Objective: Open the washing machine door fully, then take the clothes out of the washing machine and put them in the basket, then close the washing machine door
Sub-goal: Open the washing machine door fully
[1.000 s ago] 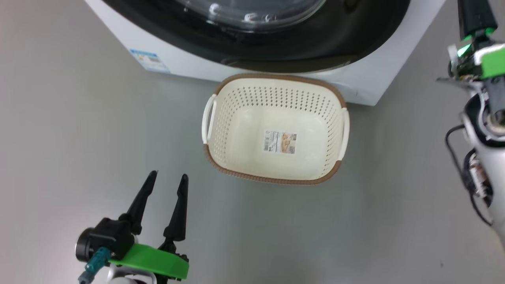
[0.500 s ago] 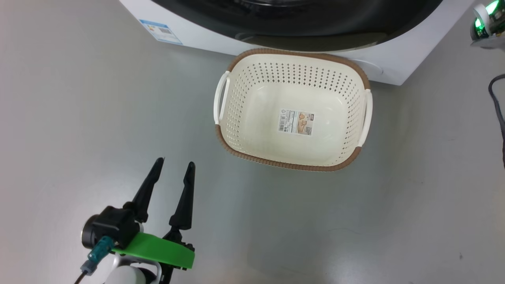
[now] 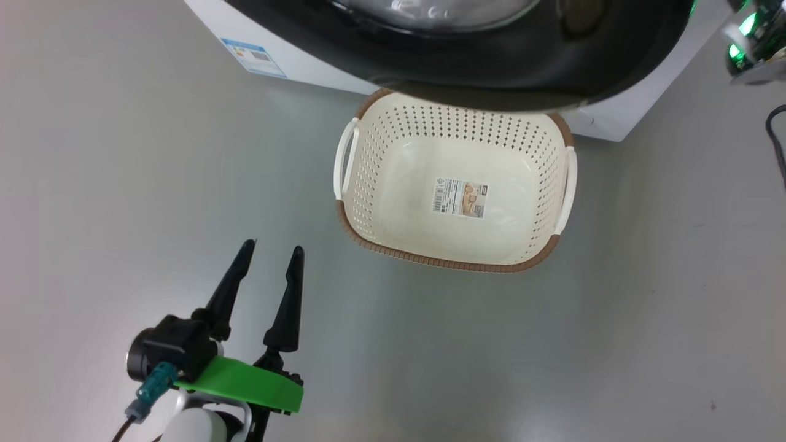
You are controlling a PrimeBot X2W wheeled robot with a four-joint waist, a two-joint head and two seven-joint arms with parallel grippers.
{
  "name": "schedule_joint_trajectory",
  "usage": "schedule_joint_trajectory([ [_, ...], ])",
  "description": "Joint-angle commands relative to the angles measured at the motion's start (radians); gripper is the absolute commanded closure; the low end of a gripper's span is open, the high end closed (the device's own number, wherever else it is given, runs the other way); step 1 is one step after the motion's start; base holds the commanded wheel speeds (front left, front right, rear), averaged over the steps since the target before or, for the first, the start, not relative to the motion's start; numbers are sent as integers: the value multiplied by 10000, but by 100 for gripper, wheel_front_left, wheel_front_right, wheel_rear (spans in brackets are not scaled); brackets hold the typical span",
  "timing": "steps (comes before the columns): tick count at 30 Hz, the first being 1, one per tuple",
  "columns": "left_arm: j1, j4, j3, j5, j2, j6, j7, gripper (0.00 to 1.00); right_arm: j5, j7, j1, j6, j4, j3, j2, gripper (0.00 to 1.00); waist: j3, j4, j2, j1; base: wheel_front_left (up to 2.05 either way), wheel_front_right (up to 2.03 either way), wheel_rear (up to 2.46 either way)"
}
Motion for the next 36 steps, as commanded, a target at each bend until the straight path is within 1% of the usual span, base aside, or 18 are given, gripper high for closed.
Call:
schedule_joint_trajectory([
  [1,89,-156,359,-24,187,68,-82,0,58,342,248,58,-336,333,411,100,-188,-99,-1,0,0,0,0],
  [7,211,-112,417,147,187,34,-82,0,-47,880,775,58,-524,534,622,100,-610,-309,-1,0,0,0,0],
  [20,586,-32,495,439,187,-6,-82,0,-135,1659,2016,58,-1025,661,1019,100,-1404,-616,-1,0,0,0,0],
  [27,754,-35,495,524,187,-26,-82,0,-202,2090,2558,58,-1271,786,1257,100,-1668,-685,-1,0,0,0,0],
  [36,935,-57,480,588,187,-24,-82,0,-196,2733,3217,58,-1595,1028,1728,100,-1943,-676,-1,0,0,0,0],
])
